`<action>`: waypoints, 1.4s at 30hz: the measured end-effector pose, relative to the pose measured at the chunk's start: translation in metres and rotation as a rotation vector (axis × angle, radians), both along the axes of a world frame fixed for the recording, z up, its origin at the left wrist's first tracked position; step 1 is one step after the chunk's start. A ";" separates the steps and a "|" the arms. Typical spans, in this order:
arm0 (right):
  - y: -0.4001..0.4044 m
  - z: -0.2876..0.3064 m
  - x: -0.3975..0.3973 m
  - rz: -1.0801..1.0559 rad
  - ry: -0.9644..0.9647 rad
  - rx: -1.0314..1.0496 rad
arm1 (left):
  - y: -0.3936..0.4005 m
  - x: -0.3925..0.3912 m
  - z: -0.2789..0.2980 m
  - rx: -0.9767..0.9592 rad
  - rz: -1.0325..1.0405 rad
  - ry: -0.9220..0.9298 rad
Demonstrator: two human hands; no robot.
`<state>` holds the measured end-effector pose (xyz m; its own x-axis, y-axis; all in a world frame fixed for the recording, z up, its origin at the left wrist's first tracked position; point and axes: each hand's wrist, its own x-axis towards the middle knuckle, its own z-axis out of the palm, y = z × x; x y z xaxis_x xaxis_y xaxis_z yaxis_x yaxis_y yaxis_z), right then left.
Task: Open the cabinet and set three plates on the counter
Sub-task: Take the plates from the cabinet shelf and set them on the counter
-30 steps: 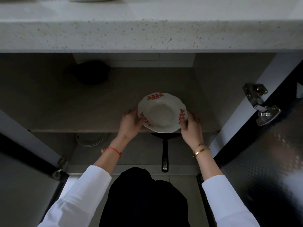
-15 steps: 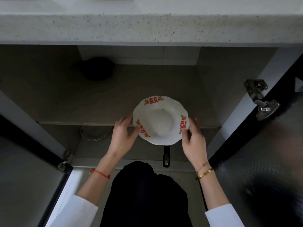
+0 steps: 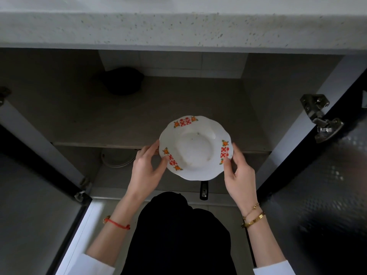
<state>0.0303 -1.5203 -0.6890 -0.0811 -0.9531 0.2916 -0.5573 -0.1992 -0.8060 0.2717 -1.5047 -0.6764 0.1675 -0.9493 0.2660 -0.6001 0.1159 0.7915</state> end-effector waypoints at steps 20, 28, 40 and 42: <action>0.000 0.021 0.019 0.005 -0.037 0.067 | 0.006 0.017 0.029 0.131 0.045 0.054; 0.034 0.087 0.023 0.011 -0.050 0.227 | 0.041 0.021 0.089 0.255 0.070 0.062; 0.122 0.225 0.018 0.037 -0.007 0.434 | 0.128 0.014 0.227 0.423 0.126 0.059; 0.137 0.253 0.014 0.059 0.008 0.442 | 0.144 0.011 0.252 0.436 0.129 0.053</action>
